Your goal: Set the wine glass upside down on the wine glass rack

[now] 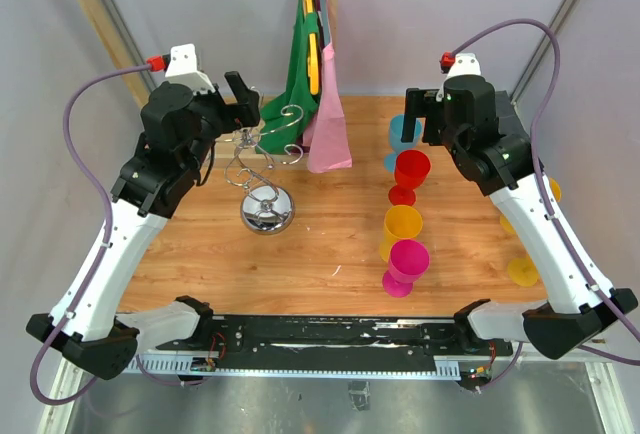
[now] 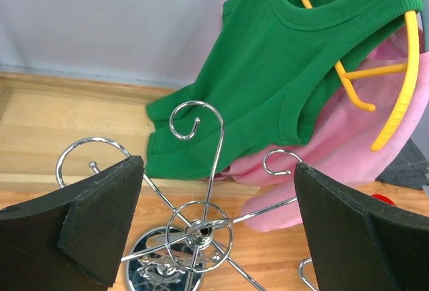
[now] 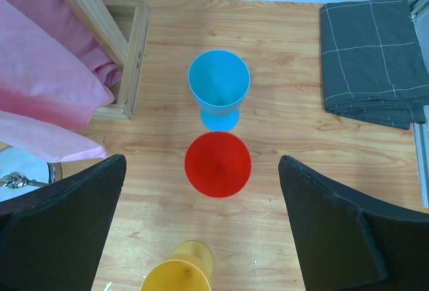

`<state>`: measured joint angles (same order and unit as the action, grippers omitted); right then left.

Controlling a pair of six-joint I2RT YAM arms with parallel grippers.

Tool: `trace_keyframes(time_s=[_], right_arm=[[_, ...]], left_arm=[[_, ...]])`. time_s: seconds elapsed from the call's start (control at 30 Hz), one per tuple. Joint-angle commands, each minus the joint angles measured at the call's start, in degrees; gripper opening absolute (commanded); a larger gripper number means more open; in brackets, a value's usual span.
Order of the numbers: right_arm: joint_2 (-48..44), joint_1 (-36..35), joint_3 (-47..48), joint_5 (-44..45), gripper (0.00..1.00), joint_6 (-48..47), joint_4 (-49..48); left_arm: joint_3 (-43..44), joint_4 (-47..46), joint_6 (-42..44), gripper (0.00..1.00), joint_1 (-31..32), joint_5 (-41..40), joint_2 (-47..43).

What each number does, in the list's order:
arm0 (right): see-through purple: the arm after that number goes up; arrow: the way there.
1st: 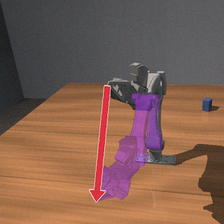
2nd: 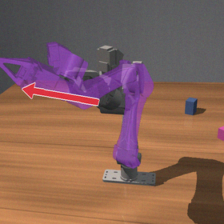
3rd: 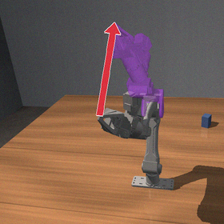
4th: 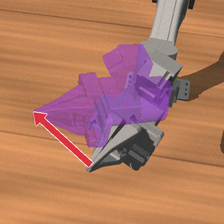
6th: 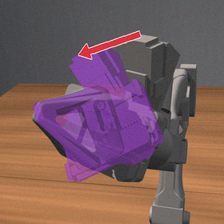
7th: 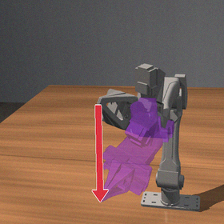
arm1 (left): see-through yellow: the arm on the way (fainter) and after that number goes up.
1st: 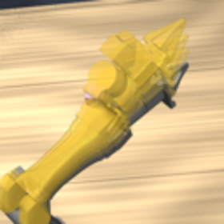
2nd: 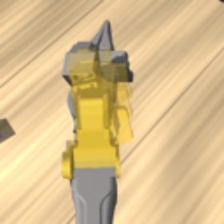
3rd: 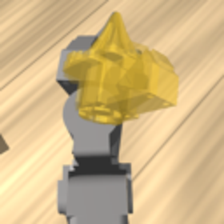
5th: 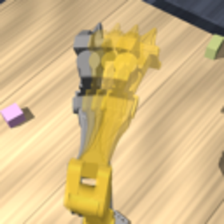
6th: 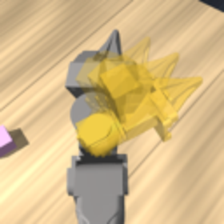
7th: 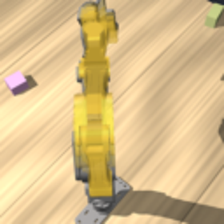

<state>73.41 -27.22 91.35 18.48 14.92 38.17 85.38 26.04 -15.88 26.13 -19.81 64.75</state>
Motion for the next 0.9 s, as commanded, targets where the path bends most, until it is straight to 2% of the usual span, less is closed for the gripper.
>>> trace_keyframes(time_s=[0.0, 0.33, 0.67, 0.8, 0.87], right_arm=[[-0.3, -1.1, 0.7, -0.3, 0.99, -1.0, -0.8], [-1.7, -1.1, -1.0, -2.7, 0.99, -1.4, -2.4], [-1.3, -0.7, 1.4, 0.0, 0.98, -2.0, 0.2], [0.9, 1.2, 3.7, 0.0, 1.0, -1.7, 3.2], [2.3, 2.4, 4.3, -0.2, 0.97, -1.5, 4.2]], left_arm=[[-0.1, 0.0, 0.9, 0.99, 0.6, -0.8, -1.2], [2.9, 2.8, 1.4, 0.99, 0.6, 3.1, -1.3], [0.8, 3.9, -3.0, 0.99, 0.6, -0.1, -5.2], [2.1, 5.9, -1.1, 0.99, 0.6, 4.6, -5.5], [3.7, 8.2, 0.0, 0.99, 0.6, 6.4, -4.3]])
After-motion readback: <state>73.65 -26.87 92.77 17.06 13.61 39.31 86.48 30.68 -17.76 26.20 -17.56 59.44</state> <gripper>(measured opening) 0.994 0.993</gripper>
